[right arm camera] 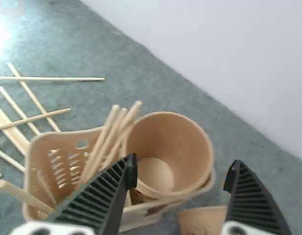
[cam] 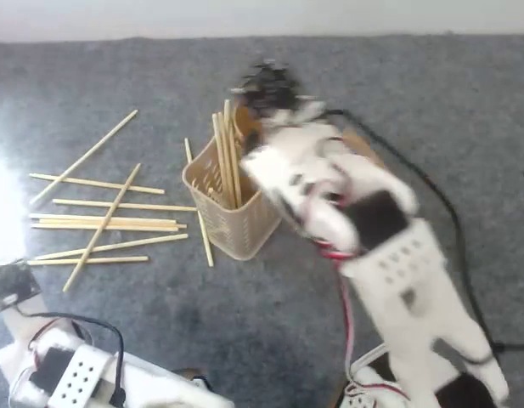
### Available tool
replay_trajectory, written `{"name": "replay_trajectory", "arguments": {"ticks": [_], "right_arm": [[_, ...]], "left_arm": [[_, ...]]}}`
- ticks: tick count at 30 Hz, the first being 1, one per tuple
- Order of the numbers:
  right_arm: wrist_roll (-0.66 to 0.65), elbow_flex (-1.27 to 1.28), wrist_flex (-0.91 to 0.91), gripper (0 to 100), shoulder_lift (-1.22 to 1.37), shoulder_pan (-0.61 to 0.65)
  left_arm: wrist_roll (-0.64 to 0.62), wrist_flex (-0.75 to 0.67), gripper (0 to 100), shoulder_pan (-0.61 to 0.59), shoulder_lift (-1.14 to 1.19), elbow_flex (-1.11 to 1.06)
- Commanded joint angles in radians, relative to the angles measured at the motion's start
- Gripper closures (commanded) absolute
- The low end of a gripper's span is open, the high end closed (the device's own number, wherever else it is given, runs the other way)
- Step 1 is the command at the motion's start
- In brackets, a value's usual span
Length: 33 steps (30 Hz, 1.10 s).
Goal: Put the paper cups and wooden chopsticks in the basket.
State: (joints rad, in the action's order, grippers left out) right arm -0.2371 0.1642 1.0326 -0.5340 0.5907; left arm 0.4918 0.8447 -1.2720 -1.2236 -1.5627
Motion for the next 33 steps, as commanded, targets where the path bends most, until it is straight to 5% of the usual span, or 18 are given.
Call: {"name": "replay_trajectory", "arguments": {"ticks": [1,7,12,19,33], "right_arm": [[-0.041,0.012,0.108,70.7,-0.140,-0.193],[-0.048,0.298,0.107,70.7,-0.200,-0.410],[-0.046,0.595,-0.062,70.7,-0.214,-0.578],[-0.040,0.844,-0.246,70.7,-0.214,-0.645],[-0.038,1.054,-0.526,70.7,-0.213,-0.641]], "left_arm": [[-0.031,0.008,77,0.163,-0.014,0.111],[-0.262,0.101,77,0.422,-0.006,0.372],[-0.428,0.273,77,0.686,-0.003,0.601],[-0.597,0.318,77,0.991,0.044,0.754],[-0.647,0.394,77,1.051,1.033,1.434]]}}
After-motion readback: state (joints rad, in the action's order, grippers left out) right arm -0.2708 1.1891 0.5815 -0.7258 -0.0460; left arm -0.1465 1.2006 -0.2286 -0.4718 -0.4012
